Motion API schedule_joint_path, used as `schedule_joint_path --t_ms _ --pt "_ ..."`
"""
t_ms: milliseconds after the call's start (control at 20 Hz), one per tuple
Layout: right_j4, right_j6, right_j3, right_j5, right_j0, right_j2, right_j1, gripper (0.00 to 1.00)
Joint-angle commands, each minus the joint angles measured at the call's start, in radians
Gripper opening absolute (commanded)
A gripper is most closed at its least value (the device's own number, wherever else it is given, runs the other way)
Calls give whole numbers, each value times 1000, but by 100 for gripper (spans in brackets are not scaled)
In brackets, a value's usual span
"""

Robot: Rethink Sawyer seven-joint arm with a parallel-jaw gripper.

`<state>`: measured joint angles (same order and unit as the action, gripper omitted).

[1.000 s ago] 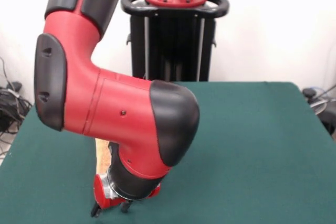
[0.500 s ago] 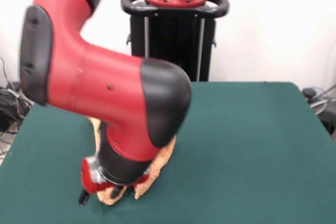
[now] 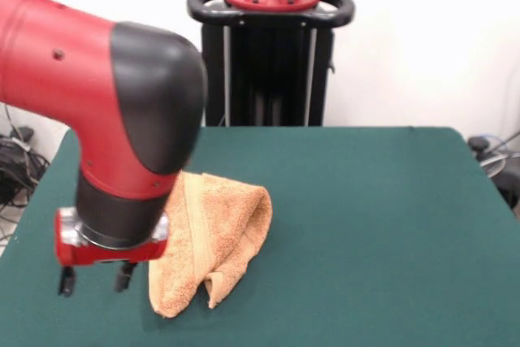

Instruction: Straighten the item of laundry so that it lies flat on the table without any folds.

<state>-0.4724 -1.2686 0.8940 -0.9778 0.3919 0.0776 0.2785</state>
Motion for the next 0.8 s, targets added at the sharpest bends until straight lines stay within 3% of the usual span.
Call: schedule_joint_path --t_ms 50,400,800 --pt "19 48 165 75 -6 97 6 100" --pt "-24 38 146 66 -39 60 1 100" --pt "-70 64 239 155 -34 32 41 100"
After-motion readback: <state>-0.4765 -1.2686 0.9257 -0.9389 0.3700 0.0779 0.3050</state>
